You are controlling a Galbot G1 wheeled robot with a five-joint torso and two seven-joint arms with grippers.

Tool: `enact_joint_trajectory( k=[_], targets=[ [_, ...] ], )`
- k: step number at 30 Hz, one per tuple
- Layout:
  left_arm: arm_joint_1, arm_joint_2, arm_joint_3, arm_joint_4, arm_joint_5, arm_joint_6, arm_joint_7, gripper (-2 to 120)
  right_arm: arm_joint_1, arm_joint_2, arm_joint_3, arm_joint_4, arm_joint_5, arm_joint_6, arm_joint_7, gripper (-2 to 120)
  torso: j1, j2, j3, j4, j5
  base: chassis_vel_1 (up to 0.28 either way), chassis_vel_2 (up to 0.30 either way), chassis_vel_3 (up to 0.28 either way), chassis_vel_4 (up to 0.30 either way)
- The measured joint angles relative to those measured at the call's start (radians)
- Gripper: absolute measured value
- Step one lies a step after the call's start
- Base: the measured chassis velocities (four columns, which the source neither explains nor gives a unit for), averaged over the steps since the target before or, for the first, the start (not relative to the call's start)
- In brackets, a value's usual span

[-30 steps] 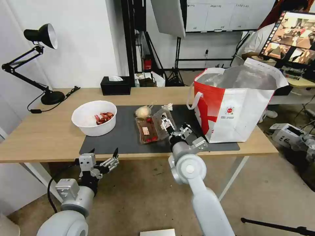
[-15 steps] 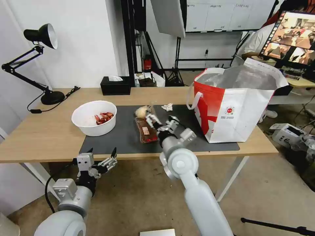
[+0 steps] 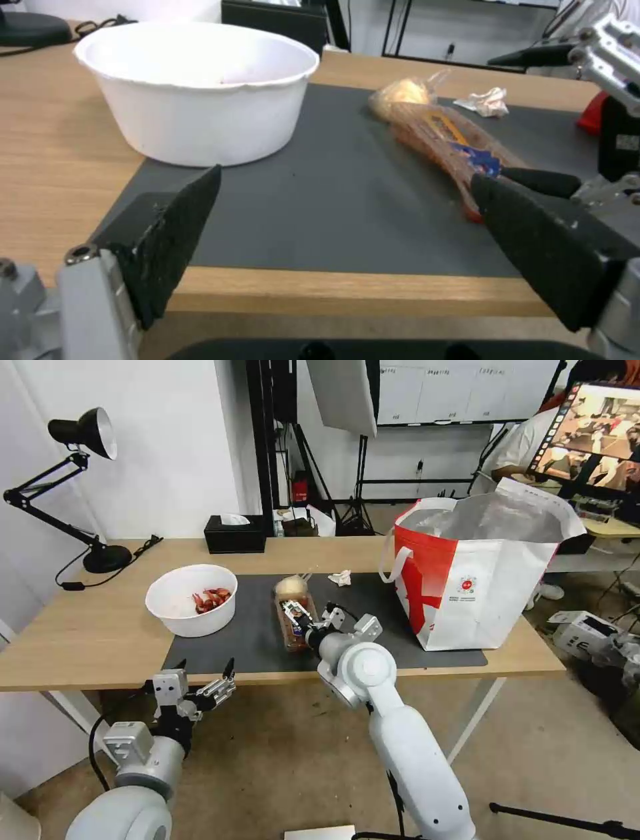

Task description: Pick up the trash from the table and place it into the takeout bag.

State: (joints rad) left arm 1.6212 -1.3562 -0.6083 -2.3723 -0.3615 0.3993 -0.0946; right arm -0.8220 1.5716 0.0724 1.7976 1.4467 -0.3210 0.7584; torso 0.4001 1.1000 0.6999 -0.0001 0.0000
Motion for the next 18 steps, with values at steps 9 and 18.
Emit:
enact_joint_trajectory(
  k=[9, 18],
  targets=[
    [-0.021, 0.023, -0.003, 0.012, -0.031, 0.0, 0.0, 100, 0.018, -0.043, 0.003, 0.04, -0.1, -0.007, -0.123, 100, 0.0, 0.0, 0.0, 0.0001, 0.0001, 0.0, 0.0, 0.0, 0.0],
    [-0.063, 0.044, -0.001, 0.034, -0.078, 0.001, -0.005, 100, 0.412, -0.421, -0.208, -0.247, -0.541, -0.013, -0.823, 90, 0.0, 0.0, 0.0, -0.0001, 0.0004, 0.0, 0.0, 0.0, 0.0]
  ],
)
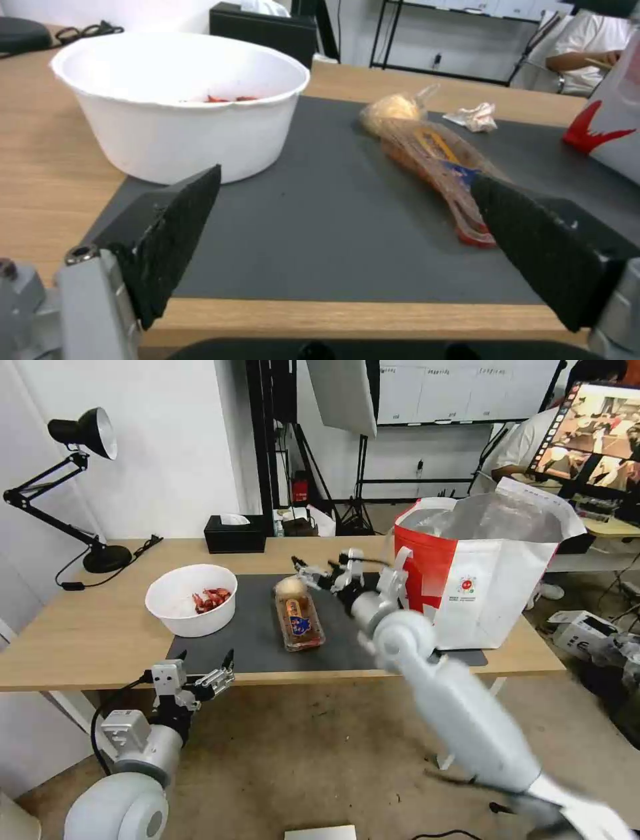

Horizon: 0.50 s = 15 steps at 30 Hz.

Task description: Pick up the trash from the table and place it into the takeout bag.

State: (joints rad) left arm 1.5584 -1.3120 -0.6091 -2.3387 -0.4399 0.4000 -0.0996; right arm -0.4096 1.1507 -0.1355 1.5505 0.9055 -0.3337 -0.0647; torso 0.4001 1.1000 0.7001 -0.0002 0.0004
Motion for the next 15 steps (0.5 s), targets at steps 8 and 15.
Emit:
enact_joint_trajectory(
  k=[8, 15],
  targets=[
    [-0.025, 0.019, 0.008, 0.023, -0.051, 0.0, 0.003, 100, 0.174, 0.028, -0.137, -0.3, -0.067, 0.027, -0.302, 59, 0.0, 0.0, 0.0, 0.0, -0.0005, 0.0, 0.0, 0.0, 0.0],
    [-0.034, 0.028, 0.001, 0.024, -0.069, 0.002, 0.003, 100, 0.23, 0.108, -0.162, -0.519, -0.205, 0.11, -0.572, 34, 0.0, 0.0, 0.0, 0.0004, -0.0005, 0.0, 0.0, 0.0, 0.0]
  ],
)
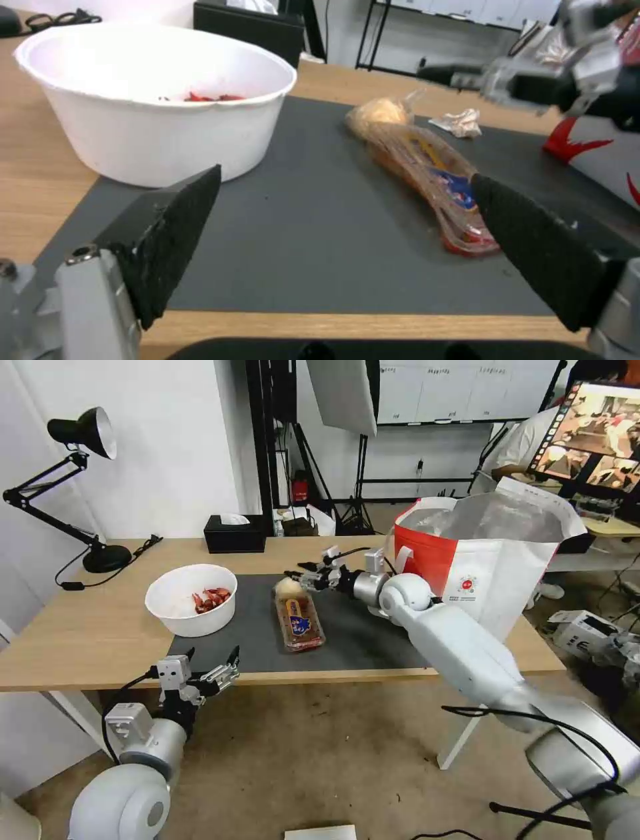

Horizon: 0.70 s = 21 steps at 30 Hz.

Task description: Pick up the trash from the table and place it into the takeout bag.

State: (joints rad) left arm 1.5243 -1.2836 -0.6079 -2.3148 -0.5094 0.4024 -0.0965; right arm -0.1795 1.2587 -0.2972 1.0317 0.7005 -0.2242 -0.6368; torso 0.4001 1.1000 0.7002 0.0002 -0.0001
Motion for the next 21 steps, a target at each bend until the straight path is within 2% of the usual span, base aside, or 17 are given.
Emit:
enact_joint_trajectory(
  k=[1, 2, 3, 5, 10, 16, 21],
  targets=[
    [0.0, 0.001, 0.001, 0.0, -0.002, 0.0, 0.0, 100, 0.001, 0.004, 0.0, -0.01, -0.007, 0.002, -0.011, 32, 0.0, 0.0, 0.0, 0.0, 0.0, 0.0, 0.0, 0.0, 0.0],
    [-0.001, 0.002, 0.003, 0.002, -0.007, 0.001, 0.001, 100, 0.002, 0.011, 0.0, -0.029, -0.019, 0.006, -0.03, 25, 0.0, 0.0, 0.0, -0.0001, 0.0, 0.0, 0.0, 0.0, 0.0],
    [-0.001, 0.002, 0.003, 0.002, -0.007, 0.001, 0.001, 100, 0.002, 0.011, 0.0, -0.029, -0.019, 0.006, -0.03, 25, 0.0, 0.0, 0.0, -0.0001, 0.0, 0.0, 0.0, 0.0, 0.0],
    [-0.008, 0.007, 0.008, 0.011, -0.025, 0.003, 0.001, 100, 0.0, 0.026, 0.0, -0.07, -0.04, 0.011, -0.054, 12, 0.0, 0.0, 0.0, -0.0003, 0.0, 0.0, 0.0, 0.0, 0.0],
    [-0.017, 0.015, 0.009, 0.017, -0.052, 0.015, 0.001, 100, -0.001, 0.047, 0.0, -0.106, -0.058, 0.012, -0.061, 0, 0.0, 0.0, 0.0, -0.0004, -0.0001, 0.0, 0.0, 0.0, 0.0],
    [-0.032, 0.033, 0.009, 0.027, -0.096, 0.026, 0.001, 100, 0.006, 0.071, -0.009, -0.141, -0.074, 0.012, -0.064, 0, 0.0, 0.0, 0.0, -0.0001, 0.0, 0.0, 0.0, 0.0, 0.0],
    [-0.097, 0.073, 0.022, 0.07, -0.278, 0.059, 0.003, 100, 0.007, 0.083, -0.015, -0.158, -0.089, 0.01, -0.055, 0, 0.0, 0.0, 0.0, -0.0002, -0.0001, 0.0, 0.0, 0.0, 0.0]
  ],
)
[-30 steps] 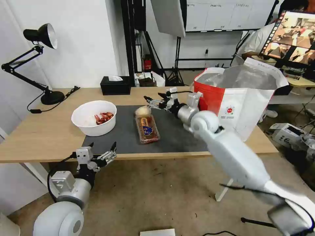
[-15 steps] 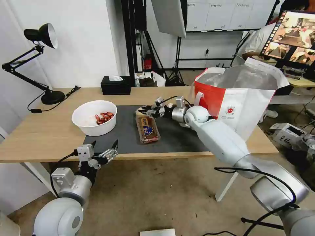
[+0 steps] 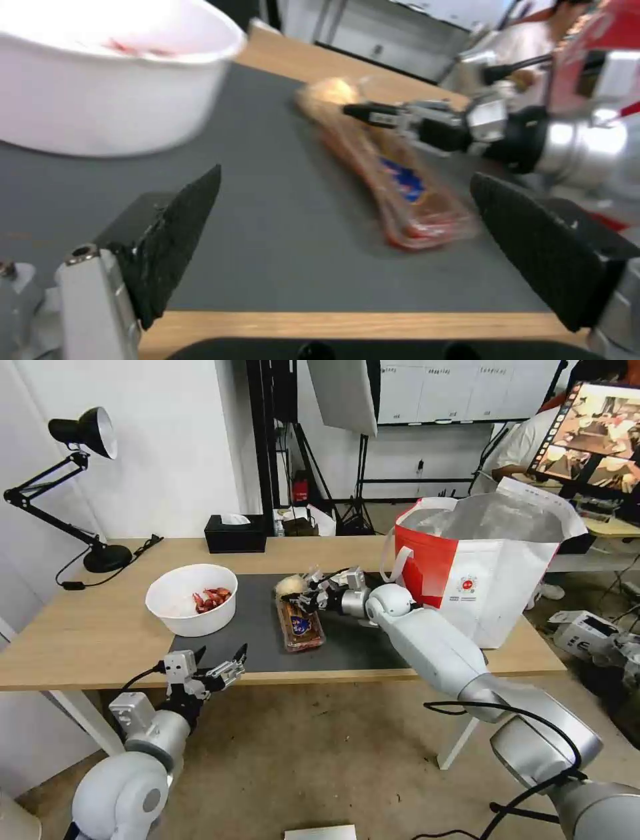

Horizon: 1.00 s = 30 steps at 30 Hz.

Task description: Pick up the trash from the table and place it into the takeout bag.

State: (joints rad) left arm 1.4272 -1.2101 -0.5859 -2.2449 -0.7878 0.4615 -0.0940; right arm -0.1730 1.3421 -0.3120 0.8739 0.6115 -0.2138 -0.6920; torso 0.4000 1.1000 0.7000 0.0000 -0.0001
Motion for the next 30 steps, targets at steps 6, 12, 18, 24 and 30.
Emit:
enact_joint_trajectory(
  k=[6, 12, 18, 24, 30],
  targets=[
    [-0.077, 0.045, 0.016, 0.043, -0.157, 0.037, -0.016, 100, -0.001, -0.002, -0.005, 0.007, -0.002, -0.002, 0.013, 0, 0.0, 0.0, 0.0, 0.0, 0.0001, 0.0, 0.0, 0.0, 0.0],
    [-0.164, 0.067, 0.032, 0.097, -0.368, 0.081, -0.068, 100, -0.003, -0.014, -0.01, 0.025, 0.001, -0.005, 0.02, 0, 0.0, 0.0, 0.0, 0.0, 0.0002, 0.0, 0.0, 0.0, 0.0],
    [-0.232, 0.072, 0.049, 0.147, -0.519, 0.105, -0.118, 100, -0.003, -0.027, -0.011, 0.042, 0.004, -0.007, 0.023, 0, 0.0, 0.0, 0.0, 0.0, 0.0002, 0.0, 0.0, 0.0, 0.0],
    [-0.294, 0.066, 0.077, 0.185, -0.606, 0.118, -0.151, 100, -0.006, -0.034, -0.02, 0.055, 0.004, -0.012, 0.023, 0, 0.0, 0.0, 0.0, 0.0, 0.0002, 0.0, 0.0, 0.0, 0.0],
    [-0.321, 0.06, 0.084, 0.206, -0.641, 0.127, -0.167, 100, -0.012, -0.035, -0.022, 0.058, 0.004, -0.015, 0.023, 0, 0.0, 0.0, 0.0, 0.0, 0.0002, 0.0, 0.0, 0.0, 0.0]
  ],
)
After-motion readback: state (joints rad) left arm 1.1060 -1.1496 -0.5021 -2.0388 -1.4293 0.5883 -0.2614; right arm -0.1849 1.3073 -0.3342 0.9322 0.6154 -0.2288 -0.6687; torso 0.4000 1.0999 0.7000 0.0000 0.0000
